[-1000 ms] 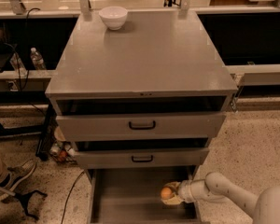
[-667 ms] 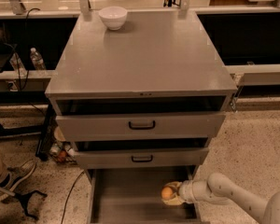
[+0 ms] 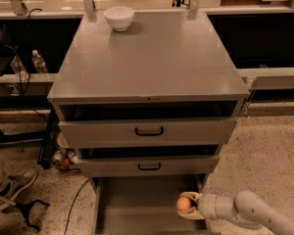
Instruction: Pick orange from bottom drawer and place on counter
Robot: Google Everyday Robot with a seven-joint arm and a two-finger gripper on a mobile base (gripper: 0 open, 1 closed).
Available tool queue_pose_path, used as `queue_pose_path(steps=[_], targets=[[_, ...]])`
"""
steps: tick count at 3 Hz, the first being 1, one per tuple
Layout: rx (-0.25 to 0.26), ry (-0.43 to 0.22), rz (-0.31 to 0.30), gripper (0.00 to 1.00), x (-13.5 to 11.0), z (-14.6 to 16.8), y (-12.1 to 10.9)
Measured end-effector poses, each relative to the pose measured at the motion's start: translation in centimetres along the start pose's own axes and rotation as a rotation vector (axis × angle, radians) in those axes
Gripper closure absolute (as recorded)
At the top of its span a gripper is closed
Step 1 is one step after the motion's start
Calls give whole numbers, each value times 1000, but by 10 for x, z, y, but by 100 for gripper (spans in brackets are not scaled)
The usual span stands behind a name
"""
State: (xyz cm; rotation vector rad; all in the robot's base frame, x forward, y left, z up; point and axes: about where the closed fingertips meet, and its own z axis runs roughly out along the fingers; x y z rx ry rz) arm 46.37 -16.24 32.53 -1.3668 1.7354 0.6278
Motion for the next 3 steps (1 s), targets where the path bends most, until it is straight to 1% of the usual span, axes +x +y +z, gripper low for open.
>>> queue_pose_path(steps=[1, 2, 3], targets=[[63, 3, -67, 100, -33, -33, 4], [68, 3, -71, 100, -37, -38, 8], [76, -10, -85, 100, -44, -42, 5]])
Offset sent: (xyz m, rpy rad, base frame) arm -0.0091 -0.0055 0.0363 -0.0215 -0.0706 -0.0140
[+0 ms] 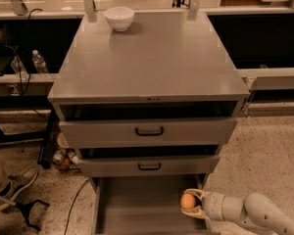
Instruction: Pick orange from bottom drawer and place on counter
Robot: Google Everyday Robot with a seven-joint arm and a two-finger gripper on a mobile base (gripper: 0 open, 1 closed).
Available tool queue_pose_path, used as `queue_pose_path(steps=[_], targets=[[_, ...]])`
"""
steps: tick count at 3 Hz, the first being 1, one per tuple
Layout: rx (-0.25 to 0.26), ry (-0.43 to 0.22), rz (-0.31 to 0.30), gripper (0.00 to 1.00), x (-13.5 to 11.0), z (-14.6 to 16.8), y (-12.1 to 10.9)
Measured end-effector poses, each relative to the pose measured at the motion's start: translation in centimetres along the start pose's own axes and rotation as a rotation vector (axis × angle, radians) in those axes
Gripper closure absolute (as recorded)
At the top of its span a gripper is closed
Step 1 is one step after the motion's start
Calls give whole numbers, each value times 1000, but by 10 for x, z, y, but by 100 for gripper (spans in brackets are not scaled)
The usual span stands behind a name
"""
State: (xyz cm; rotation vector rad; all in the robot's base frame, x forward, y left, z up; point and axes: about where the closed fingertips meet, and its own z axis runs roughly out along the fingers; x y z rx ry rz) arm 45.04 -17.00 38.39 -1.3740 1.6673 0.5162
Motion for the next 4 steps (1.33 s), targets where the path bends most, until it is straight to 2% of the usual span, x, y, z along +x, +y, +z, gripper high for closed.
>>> queue_pose_path(steps=[1, 2, 3, 4], targets=[[62, -13, -62, 100, -32, -28, -14], [164, -1, -102, 100, -85, -82, -35], [220, 16, -109, 100, -117, -118, -51], [218, 18, -108, 100, -118, -117, -54]])
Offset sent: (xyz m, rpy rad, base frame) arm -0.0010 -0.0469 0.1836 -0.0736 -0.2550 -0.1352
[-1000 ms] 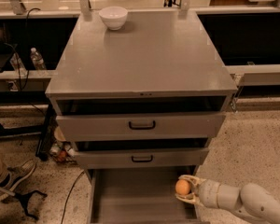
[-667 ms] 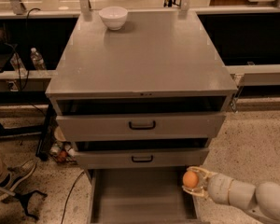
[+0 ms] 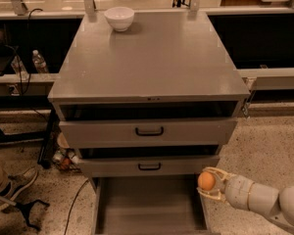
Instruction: Pick orange from bottom drawer and place on counter
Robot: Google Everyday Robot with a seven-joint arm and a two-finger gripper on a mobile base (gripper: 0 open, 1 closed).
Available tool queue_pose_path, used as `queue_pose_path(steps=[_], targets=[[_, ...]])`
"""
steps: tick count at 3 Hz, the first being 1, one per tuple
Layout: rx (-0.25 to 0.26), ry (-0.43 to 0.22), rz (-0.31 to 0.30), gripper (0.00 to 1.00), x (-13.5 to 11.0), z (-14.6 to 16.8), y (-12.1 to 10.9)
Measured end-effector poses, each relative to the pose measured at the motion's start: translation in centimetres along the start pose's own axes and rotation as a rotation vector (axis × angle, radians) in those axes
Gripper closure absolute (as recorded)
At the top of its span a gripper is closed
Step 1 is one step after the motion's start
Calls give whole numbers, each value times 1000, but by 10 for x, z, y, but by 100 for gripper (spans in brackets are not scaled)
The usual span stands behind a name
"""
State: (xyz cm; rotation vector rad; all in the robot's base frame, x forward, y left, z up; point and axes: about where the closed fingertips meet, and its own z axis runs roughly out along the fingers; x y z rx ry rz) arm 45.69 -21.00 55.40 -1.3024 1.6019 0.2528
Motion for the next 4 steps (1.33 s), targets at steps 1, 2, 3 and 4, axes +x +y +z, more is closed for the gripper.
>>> queue_pose_path(steps=[1, 2, 3, 4], targets=[[58, -15, -18, 100, -22, -20, -29], [138, -28, -74, 100, -58, -53, -64], [193, -40, -112, 100, -93, -82, -95], [231, -54, -124, 100, -128, -104, -128]])
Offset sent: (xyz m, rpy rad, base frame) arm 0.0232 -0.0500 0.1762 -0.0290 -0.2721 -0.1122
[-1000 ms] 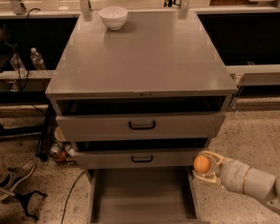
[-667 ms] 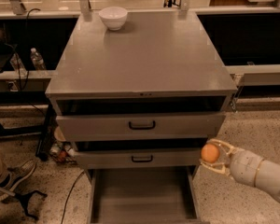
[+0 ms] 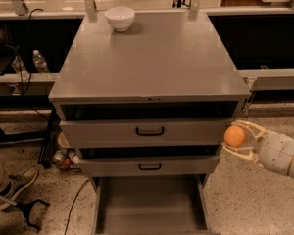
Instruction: Pick orange from bottom drawer and place on counter
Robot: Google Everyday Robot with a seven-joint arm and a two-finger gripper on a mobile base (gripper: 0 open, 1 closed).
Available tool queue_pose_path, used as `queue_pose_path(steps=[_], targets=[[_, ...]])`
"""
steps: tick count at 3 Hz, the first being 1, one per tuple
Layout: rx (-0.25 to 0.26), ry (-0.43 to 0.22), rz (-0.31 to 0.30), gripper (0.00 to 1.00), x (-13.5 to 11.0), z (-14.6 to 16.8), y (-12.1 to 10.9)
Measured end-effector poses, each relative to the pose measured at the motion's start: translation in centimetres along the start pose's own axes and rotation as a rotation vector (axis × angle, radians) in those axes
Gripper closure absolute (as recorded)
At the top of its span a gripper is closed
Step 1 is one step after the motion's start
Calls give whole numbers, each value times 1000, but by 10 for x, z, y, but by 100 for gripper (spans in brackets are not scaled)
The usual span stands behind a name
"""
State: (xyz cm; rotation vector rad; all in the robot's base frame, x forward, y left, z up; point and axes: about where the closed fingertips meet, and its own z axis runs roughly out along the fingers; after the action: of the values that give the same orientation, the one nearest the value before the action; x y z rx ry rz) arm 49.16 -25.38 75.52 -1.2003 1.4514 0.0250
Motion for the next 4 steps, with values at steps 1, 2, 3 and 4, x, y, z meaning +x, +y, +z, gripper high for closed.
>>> queue_pose_path(steps=[1, 2, 3, 4], targets=[[0, 0, 0, 100, 0, 0, 0], [42, -18, 31, 100, -17, 9, -33], [80, -37, 20, 100, -35, 13, -62], [86, -52, 15, 100, -63, 17, -88]])
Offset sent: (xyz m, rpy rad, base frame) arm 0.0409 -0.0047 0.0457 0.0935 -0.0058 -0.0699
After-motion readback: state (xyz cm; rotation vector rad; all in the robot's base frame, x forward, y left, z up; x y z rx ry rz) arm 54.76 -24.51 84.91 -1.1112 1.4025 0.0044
